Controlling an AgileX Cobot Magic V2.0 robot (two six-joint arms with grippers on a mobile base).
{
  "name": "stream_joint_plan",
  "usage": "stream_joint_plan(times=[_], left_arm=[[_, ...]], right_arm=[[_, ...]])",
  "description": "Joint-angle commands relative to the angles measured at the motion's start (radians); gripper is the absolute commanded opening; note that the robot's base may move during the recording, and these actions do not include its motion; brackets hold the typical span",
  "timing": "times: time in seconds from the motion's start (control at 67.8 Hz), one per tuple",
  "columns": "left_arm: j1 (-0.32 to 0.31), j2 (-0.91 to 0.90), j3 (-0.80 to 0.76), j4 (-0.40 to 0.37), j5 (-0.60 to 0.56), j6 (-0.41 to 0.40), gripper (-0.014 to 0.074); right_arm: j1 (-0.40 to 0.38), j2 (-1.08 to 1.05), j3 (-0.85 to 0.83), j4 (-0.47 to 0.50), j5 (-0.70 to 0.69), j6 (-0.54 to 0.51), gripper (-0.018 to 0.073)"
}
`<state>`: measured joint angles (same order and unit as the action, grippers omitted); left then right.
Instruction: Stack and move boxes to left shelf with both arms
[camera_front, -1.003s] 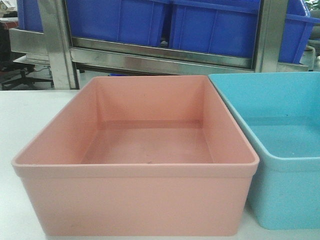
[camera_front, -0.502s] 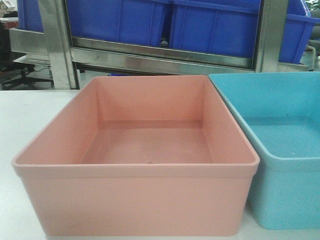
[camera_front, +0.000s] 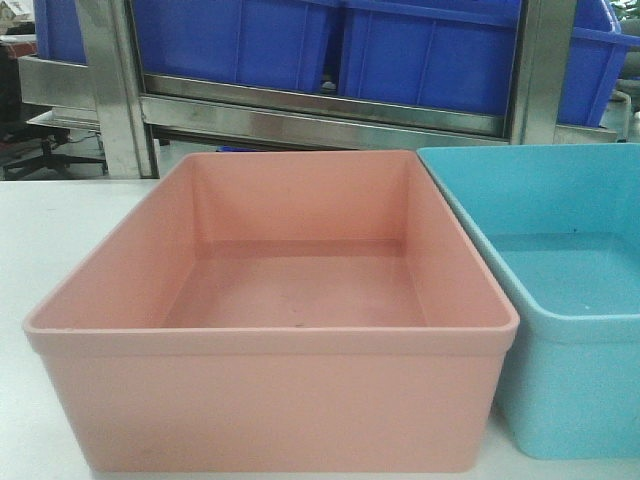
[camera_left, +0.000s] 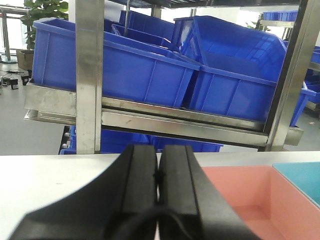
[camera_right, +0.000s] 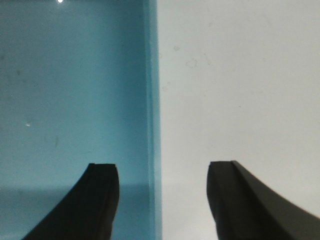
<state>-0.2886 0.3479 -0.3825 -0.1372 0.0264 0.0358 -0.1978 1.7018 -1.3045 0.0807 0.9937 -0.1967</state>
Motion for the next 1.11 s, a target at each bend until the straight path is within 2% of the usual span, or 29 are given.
stream_joint_plan(times=[0.0, 0.192, 0.31, 0.472, 0.605, 0.812, 1.092], left_arm=[[0.001, 0.003, -0.026, -0.003, -0.083, 0.004, -0.0012], [0.001, 0.003, -0.026, -0.003, -0.083, 0.004, -0.0012], [0.001, 0.003, -0.026, -0.003, -0.083, 0.004, -0.0012], [0.001, 0.003, -0.026, -0.003, -0.083, 0.004, -0.0012], [0.001, 0.003, -0.026, -0.003, -0.083, 0.004, -0.0012], [0.001, 0.003, -0.026, -0.003, -0.083, 0.004, -0.0012], [0.001, 0.003, -0.026, -0.003, -0.083, 0.004, -0.0012]], right_arm=[[-0.002, -0.005, -0.036, 0.021, -0.028, -0.031, 0.0495], [-0.005, 0.075, -0.036, 0.021, -0.047, -0.031, 0.0473], [-0.003, 0.106, -0.036, 0.021, -0.05, -0.031, 0.0404], [-0.003, 0.109, -0.036, 0.021, -0.049, -0.031, 0.024], [-0.006, 0.097, -0.036, 0.021, -0.038, -0.031, 0.0043], [-0.035, 0.038, -0.036, 0.028, -0.034, -0.031, 0.0056], [-0.131, -0.106, -0.036, 0.163, -0.023, -0.031, 0.0056]])
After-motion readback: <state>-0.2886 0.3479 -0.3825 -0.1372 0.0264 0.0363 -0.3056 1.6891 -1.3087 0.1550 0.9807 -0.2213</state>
